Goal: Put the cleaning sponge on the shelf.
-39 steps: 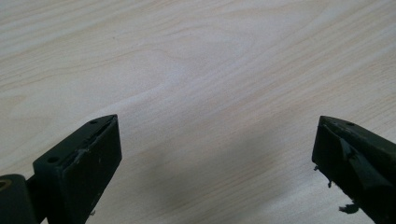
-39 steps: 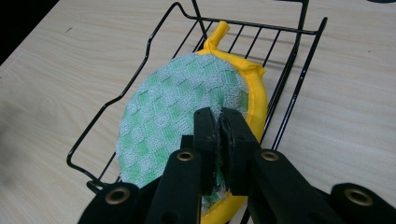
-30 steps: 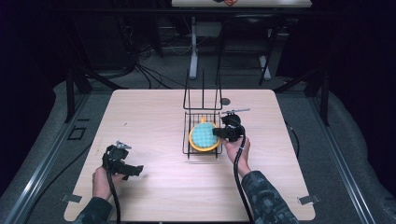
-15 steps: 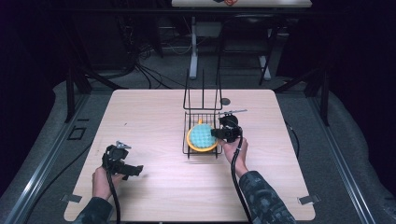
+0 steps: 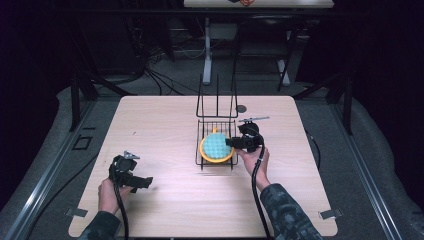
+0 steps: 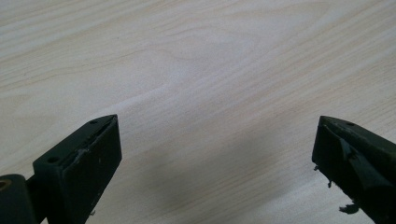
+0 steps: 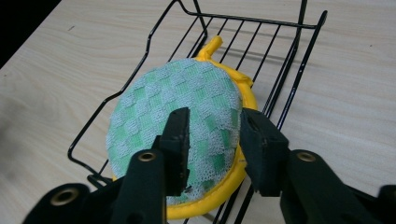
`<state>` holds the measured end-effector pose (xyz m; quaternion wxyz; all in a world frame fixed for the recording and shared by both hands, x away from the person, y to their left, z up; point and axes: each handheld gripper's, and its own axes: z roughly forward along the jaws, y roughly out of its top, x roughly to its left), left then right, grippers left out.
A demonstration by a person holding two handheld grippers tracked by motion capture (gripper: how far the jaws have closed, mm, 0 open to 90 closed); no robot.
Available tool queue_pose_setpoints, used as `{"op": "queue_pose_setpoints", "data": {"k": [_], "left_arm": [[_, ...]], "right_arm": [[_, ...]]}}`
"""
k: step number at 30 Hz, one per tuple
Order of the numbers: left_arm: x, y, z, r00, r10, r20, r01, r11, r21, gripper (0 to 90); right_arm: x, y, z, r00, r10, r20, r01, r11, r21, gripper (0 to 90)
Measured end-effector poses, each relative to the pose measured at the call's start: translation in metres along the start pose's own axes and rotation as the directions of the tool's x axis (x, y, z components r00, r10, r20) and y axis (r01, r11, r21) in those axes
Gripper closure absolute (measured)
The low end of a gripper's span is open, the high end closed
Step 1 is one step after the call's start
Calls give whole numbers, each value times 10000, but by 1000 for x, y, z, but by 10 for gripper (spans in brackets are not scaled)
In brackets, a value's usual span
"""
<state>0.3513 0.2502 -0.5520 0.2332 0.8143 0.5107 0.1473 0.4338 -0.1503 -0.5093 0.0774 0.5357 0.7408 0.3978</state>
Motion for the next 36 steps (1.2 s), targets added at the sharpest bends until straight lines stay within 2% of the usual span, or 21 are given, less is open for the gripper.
{"op": "queue_pose_setpoints", "data": {"k": [5,7,9,10,12,22,31,36], "left_arm": [[0,0,0,10000,50,-5,-50,10000,10,15],[0,0,0,10000,53,-9,-53,10000,6,14],[0,0,0,10000,49,-12,-49,10000,-9,15],[-1,0,0,10000,22,-22,-22,10000,-33,14],[-1,0,0,10000,52,-9,-52,10000,19,14],[-1,0,0,10000,30,-17,-30,10000,1,13],[-2,0,0,10000,58,-4,-58,10000,4,13],[-2,1,1,10000,70,-14,-70,10000,19,13]], "right_arm": [[0,0,-11,9994,-255,-221,256,9997,33,531],[1,0,-18,9988,-386,-298,390,9992,125,459],[1,0,-20,9984,-469,-324,474,9988,147,442],[1,0,-24,9978,-538,-378,543,9985,107,393],[0,-1,-26,9976,-586,-374,592,9981,164,376],[-5,-7,-53,9951,-884,-445,891,9959,156,175],[-12,-19,-84,9931,-1133,-312,1142,9929,316,106],[-16,-25,-94,9916,-1277,-222,1285,9909,406,76]]}}
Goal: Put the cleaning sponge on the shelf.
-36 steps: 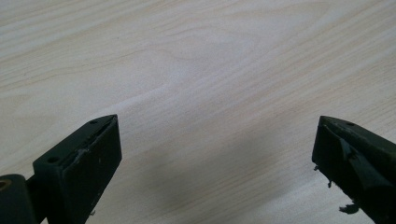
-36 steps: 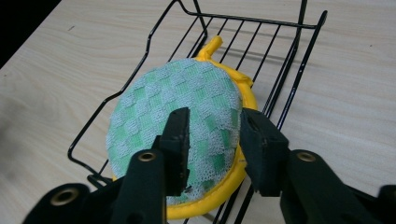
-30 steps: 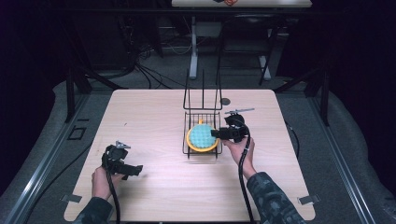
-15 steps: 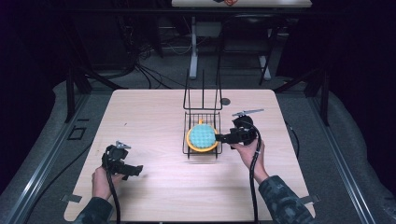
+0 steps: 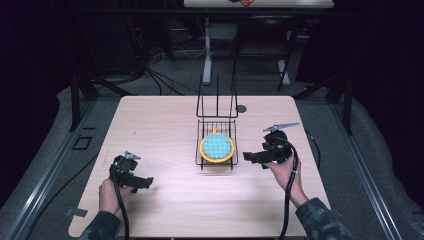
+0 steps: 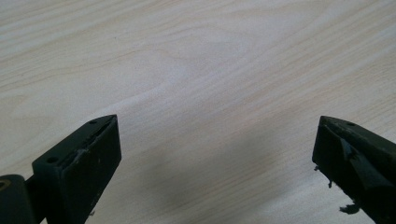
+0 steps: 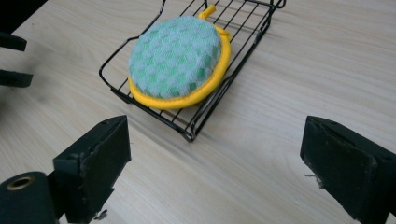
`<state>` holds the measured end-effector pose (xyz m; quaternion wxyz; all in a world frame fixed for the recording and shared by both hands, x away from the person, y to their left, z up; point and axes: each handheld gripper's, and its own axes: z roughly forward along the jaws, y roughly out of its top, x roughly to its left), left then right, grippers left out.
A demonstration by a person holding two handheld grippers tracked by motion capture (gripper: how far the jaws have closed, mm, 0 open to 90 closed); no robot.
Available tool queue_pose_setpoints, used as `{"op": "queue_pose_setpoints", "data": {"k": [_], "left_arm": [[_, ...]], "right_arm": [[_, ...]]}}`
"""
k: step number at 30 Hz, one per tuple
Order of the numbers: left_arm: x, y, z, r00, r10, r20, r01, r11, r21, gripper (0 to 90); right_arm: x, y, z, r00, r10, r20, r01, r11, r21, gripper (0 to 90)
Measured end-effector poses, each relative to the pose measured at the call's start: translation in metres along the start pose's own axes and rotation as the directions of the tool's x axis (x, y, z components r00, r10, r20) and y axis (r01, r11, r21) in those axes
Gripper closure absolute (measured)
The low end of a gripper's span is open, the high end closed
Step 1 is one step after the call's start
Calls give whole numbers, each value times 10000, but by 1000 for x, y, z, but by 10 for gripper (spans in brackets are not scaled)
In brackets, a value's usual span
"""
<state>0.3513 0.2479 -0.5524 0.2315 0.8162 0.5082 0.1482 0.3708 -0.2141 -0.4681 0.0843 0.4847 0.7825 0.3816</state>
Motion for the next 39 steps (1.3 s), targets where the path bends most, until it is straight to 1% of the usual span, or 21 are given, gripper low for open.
{"op": "queue_pose_setpoints", "data": {"k": [1,7,10,12,13,15,16,17,19,21,22,24,26,29,31,38,39], "left_arm": [[0,0,0,10000,8,13,-8,10000,20,13],[0,0,0,10000,-6,6,6,10000,13,13],[0,0,0,10000,-9,-1,9,10000,11,13],[-1,0,0,10000,-11,-2,11,10000,39,13],[-1,0,0,10000,-4,-31,4,10000,12,13],[-2,0,0,10000,36,-22,-36,10000,9,13],[-2,0,1,10000,41,-9,-41,10000,22,13],[-2,0,1,10000,55,-2,-55,10000,52,13],[-3,1,1,10000,88,-9,-88,10000,42,13],[-4,1,1,9999,97,-71,-97,10000,1,13],[-4,1,1,9999,106,-37,-106,9999,32,13],[-4,1,1,9999,130,-36,-130,9999,69,13],[-4,1,1,9999,142,-32,-142,9999,73,13],[-4,1,2,9998,179,-22,-179,9998,68,13],[-4,2,3,9998,189,-3,-189,9998,85,13],[-4,2,4,9997,226,-17,-226,9997,131,12],[-4,2,4,9998,219,-23,-219,9997,128,12]], "right_arm": [[-1,-2,-2,9999,-99,55,99,10000,2,68],[-6,-18,-17,9994,-209,263,203,9995,223,31],[-11,-29,-23,9991,-181,372,171,9995,278,17],[-14,-37,-26,9984,-127,544,108,9993,349,9],[-18,-46,-28,9981,-47,611,22,9992,411,1],[-20,-49,-29,9978,-19,657,-5,9993,365,1],[-23,-54,-29,9973,-20,734,-8,9992,389,1],[-27,-63,-30,9972,156,731,-190,9987,464,0],[-29,-66,-30,9970,124,758,-161,9987,478,0],[-32,-74,-30,9946,-52,1038,-10,9982,596,0],[-36,-79,-30,9945,9,1049,-82,9976,685,0],[-38,-82,-30,9939,78,1100,-149,9978,644,0],[-42,-87,-30,9930,210,1162,-293,9971,708,0],[-47,-91,-29,9910,267,1308,-374,9962,793,0],[-50,-93,-28,9908,302,1319,-419,9954,866,0],[-56,-98,-23,9871,119,1595,-313,9923,1201,0],[-57,-98,-22,9869,181,1602,-382,9916,1236,0]]}}
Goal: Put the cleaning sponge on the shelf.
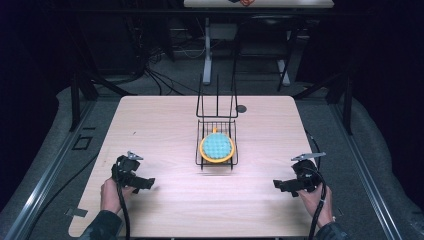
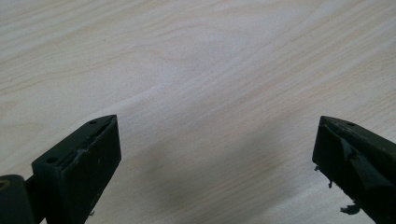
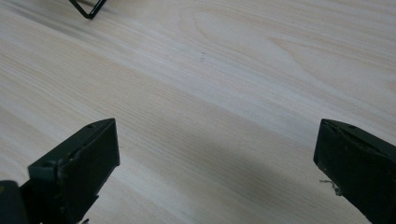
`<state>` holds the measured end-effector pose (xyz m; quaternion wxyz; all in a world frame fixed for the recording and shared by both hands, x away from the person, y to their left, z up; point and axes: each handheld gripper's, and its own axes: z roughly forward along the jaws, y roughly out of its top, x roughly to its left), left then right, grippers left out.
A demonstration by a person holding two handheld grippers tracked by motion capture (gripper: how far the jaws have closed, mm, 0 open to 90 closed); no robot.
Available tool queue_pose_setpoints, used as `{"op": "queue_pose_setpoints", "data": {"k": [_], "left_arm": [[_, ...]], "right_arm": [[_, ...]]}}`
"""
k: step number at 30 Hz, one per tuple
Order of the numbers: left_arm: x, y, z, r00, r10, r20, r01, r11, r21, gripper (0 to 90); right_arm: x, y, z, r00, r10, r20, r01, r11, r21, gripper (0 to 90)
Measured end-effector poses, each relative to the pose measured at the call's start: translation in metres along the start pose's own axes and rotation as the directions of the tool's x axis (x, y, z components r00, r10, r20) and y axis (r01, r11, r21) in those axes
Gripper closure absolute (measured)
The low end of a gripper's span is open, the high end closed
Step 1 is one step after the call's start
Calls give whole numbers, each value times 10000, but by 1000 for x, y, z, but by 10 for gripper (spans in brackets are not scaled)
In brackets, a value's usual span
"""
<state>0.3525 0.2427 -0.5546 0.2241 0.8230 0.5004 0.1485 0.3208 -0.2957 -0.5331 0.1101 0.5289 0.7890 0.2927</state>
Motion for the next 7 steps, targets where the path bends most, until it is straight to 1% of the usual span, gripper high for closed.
{"op": "queue_pose_setpoints", "data": {"k": [7], "left_arm": [[0,1,1,10000,3,27,-3,10000,5,12]], "right_arm": [[-3,-1,3,10000,-77,43,76,9999,150,0]]}}
